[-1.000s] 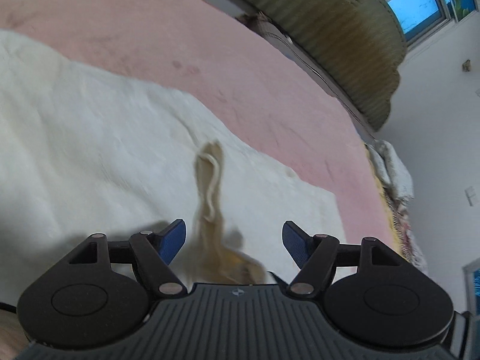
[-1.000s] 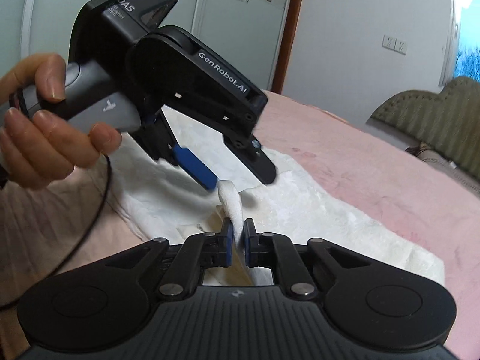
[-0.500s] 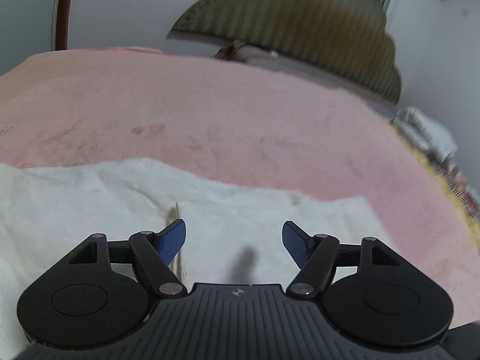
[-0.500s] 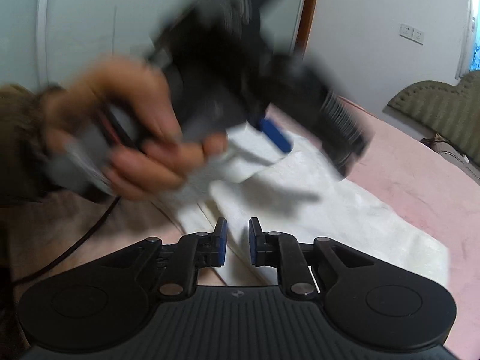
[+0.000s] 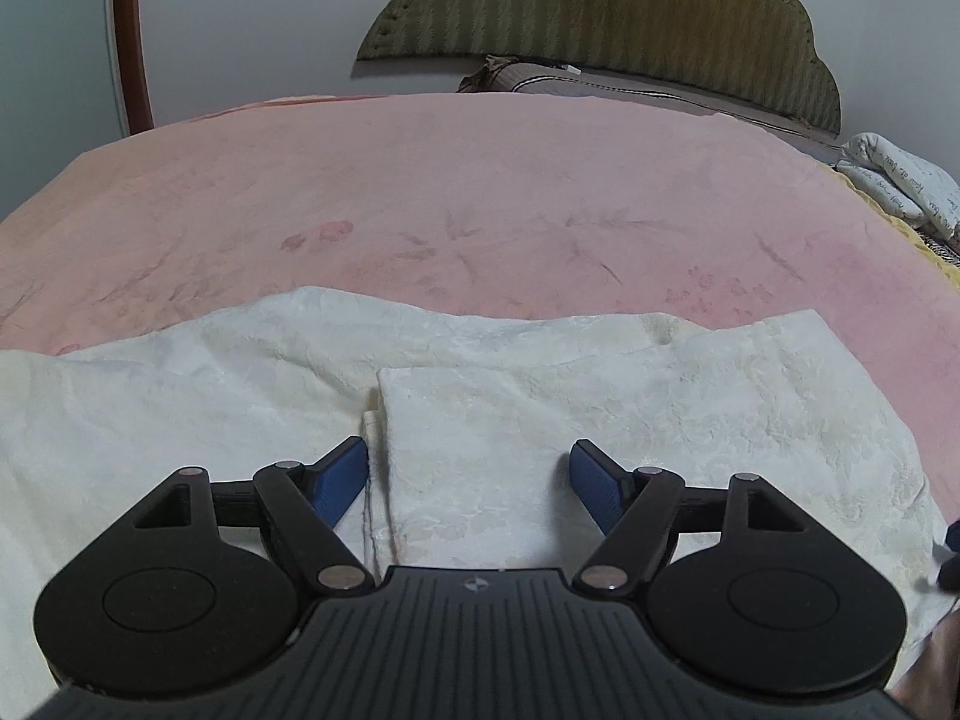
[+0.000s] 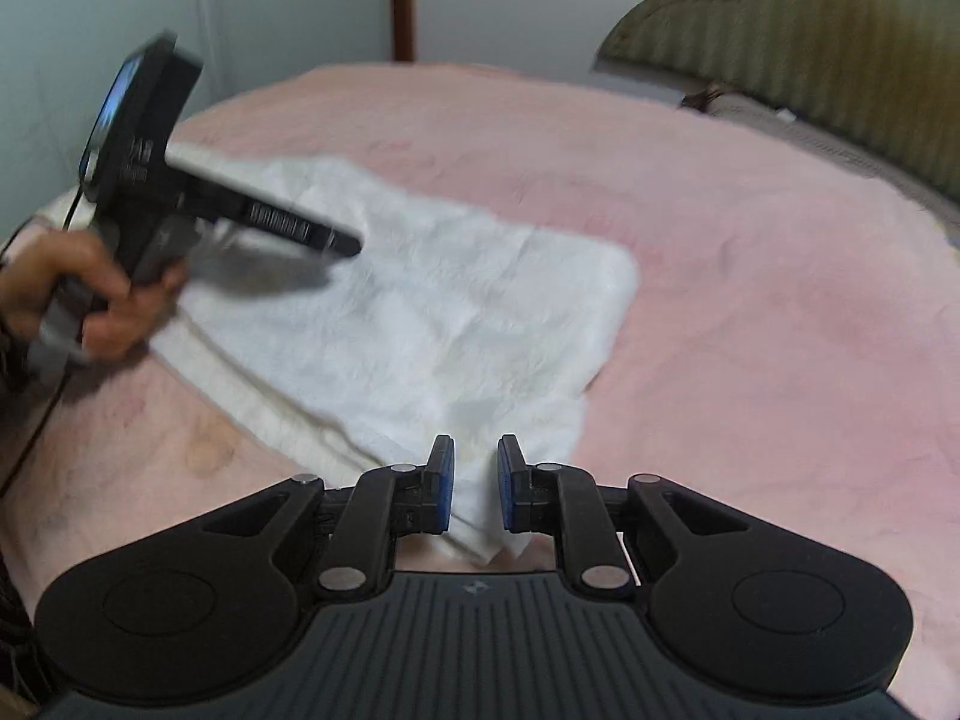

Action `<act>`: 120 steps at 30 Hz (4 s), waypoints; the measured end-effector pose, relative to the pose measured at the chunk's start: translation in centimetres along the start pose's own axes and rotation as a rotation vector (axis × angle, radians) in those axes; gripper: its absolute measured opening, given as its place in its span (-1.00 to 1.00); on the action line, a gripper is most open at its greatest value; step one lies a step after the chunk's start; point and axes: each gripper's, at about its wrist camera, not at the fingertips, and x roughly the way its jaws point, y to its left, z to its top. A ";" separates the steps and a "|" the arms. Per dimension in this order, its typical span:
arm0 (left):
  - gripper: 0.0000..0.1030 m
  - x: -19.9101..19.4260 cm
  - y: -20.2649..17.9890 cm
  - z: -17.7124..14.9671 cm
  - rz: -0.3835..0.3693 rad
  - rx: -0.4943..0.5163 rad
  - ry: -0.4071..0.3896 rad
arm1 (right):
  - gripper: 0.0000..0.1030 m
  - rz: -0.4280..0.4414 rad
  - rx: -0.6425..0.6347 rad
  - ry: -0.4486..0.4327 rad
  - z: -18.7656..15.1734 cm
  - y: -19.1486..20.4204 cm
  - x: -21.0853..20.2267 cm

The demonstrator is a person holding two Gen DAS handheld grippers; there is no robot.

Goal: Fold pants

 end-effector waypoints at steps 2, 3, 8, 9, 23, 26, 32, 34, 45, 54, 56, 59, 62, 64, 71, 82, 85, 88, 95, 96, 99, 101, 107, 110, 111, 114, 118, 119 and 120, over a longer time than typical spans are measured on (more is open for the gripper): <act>0.46 -0.5 0.0 -0.1 0.005 -0.015 0.002 | -0.71 0.006 0.035 -0.053 0.3 0.3 0.3; 0.46 -0.9 0.1 -0.2 0.001 -0.024 0.001 | -0.71 0.019 0.047 -0.068 0.5 0.8 0.4; 0.55 -3.2 0.6 -1.2 0.029 0.017 -0.040 | -0.70 0.041 -0.013 0.016 1.2 2.3 4.0; 0.55 -3.3 0.6 -1.5 0.047 0.034 -0.044 | -0.70 0.023 -0.025 0.011 1.2 2.8 4.0; 0.75 -5.2 3.5 -2.9 0.161 0.004 -0.074 | -0.69 0.148 0.011 -0.051 3.3 8.1 6.0; 0.74 -5.4 4.5 -3.0 0.174 -0.034 -0.062 | -0.69 0.149 0.016 -0.081 3.8 8.4 5.5; 0.78 -5.8 5.6 -3.6 0.199 -0.047 -0.045 | -0.69 0.138 -0.016 -0.044 3.9 9.7 6.9; 0.80 -6.1 6.0 -3.8 0.206 -0.048 -0.047 | -0.69 0.123 -0.020 -0.041 3.6 10.0 7.3; 0.86 -7.2 8.4 -4.3 0.232 -0.082 -0.042 | -0.67 0.095 -0.098 -0.070 5.1 13.0 6.5; 0.88 -8.9 11.6 -4.8 0.300 -0.140 -0.051 | -0.32 0.133 -0.234 -0.107 6.6 17.5 6.7; 0.88 -9.3 12.4 -4.9 0.321 -0.155 -0.054 | -0.32 0.145 -0.255 -0.108 6.8 18.3 7.0; 0.88 -10.4 13.8 -5.0 0.362 -0.171 -0.062 | -0.32 0.163 -0.300 -0.115 7.1 19.8 7.2; 0.88 -12.4 16.3 -5.2 0.433 -0.219 -0.093 | -0.32 0.198 -0.387 -0.121 7.1 22.2 7.7; 0.88 -14.2 18.7 -5.5 0.472 -0.296 -0.106 | -0.32 0.211 -0.472 -0.129 6.8 24.2 8.2; 0.87 -20.3 27.1 -8.0 0.384 -0.648 -0.117 | -0.20 0.202 -0.709 -0.151 5.4 29.8 10.4; 0.88 -19.3 30.0 -11.2 -0.043 -0.941 -0.005 | -0.16 -0.019 -1.021 -0.388 4.7 36.6 14.1; 0.98 -18.6 30.2 -11.6 -0.087 -1.010 -0.014 | -0.63 0.055 -0.943 -0.373 6.1 36.4 14.7; 0.98 -17.7 30.4 -11.7 -0.173 -1.076 -0.034 | -0.69 0.111 -0.839 -0.382 7.5 34.9 13.8; 0.98 -13.4 31.4 -9.9 -0.226 -1.212 -0.120 | -0.67 0.305 -0.631 -0.278 11.4 31.7 12.9; 0.96 -13.2 31.4 -9.6 -0.216 -1.206 -0.125 | -0.66 0.338 -0.636 -0.255 11.5 31.4 12.7; 0.45 -13.3 31.2 -8.7 -0.184 -1.147 -0.128 | -0.65 0.523 -0.556 -0.222 12.6 28.8 11.1; -0.03 -13.1 31.2 -8.4 -0.153 -1.116 -0.096 | -0.65 0.604 -0.399 -0.237 14.3 25.7 10.6; -0.70 -13.4 30.4 -8.6 -0.054 -1.051 -0.095 | -0.65 0.360 -0.222 -0.087 16.2 21.4 16.6; -0.73 -14.2 29.1 -7.8 0.015 -0.950 -0.132 | -0.64 0.326 -0.267 -0.033 15.0 22.2 19.3; -0.73 -14.6 28.4 -7.5 0.041 -0.908 -0.149 | -0.63 0.326 -0.274 -0.025 15.3 22.6 19.3; -0.74 -16.3 25.7 -5.9 0.109 -0.763 -0.227 | -0.63 0.362 -0.269 -0.073 16.2 23.3 18.2; -0.74 -18.6 21.1 -4.1 0.149 -0.548 -0.359 | -0.63 0.363 -0.293 -0.133 15.6 24.0 16.9; -0.74 -19.1 19.9 -3.6 0.154 -0.497 -0.381 | -0.63 0.360 -0.299 -0.150 15.3 24.3 16.4; -0.74 -19.5 18.4 -3.2 0.159 -0.439 -0.403 | -0.62 0.367 -0.299 -0.167 15.1 24.1 15.8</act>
